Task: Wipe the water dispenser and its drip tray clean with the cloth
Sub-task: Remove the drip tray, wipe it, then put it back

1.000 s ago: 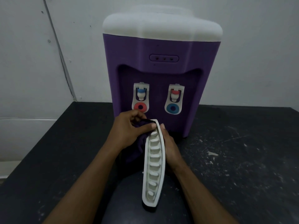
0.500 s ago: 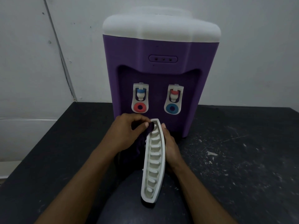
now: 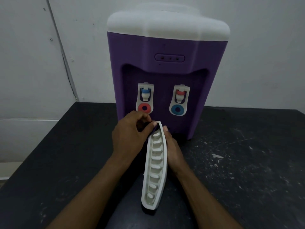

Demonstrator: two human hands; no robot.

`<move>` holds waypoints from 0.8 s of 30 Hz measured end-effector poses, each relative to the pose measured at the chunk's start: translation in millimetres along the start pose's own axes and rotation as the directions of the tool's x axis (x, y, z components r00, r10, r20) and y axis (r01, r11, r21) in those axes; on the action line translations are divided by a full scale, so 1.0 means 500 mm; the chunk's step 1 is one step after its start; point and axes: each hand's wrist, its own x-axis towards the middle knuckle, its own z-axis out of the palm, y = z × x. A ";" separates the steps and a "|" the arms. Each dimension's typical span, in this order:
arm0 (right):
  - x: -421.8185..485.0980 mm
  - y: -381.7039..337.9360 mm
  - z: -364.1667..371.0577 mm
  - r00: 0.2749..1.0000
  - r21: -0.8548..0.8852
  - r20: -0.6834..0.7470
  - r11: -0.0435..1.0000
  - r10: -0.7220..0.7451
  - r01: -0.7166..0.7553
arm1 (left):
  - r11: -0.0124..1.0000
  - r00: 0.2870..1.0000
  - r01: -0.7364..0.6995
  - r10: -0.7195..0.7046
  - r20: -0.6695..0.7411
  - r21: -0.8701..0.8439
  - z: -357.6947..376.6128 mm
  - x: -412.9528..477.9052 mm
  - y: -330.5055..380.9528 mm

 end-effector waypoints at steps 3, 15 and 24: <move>-0.001 -0.002 0.003 0.999 0.033 -0.043 0.999 -0.007 0.008 | 0.982 0.992 -0.114 0.122 -0.041 0.152 0.004 -0.007 0.002; 0.000 0.001 -0.002 0.994 0.119 -0.099 0.992 0.042 -0.030 | 0.985 0.865 -0.119 0.040 0.500 0.127 -0.041 0.029 -0.010; -0.007 0.000 0.006 0.996 -0.018 -0.081 1.000 0.021 -0.023 | 0.975 0.884 -0.149 0.055 0.465 0.168 -0.020 0.015 0.004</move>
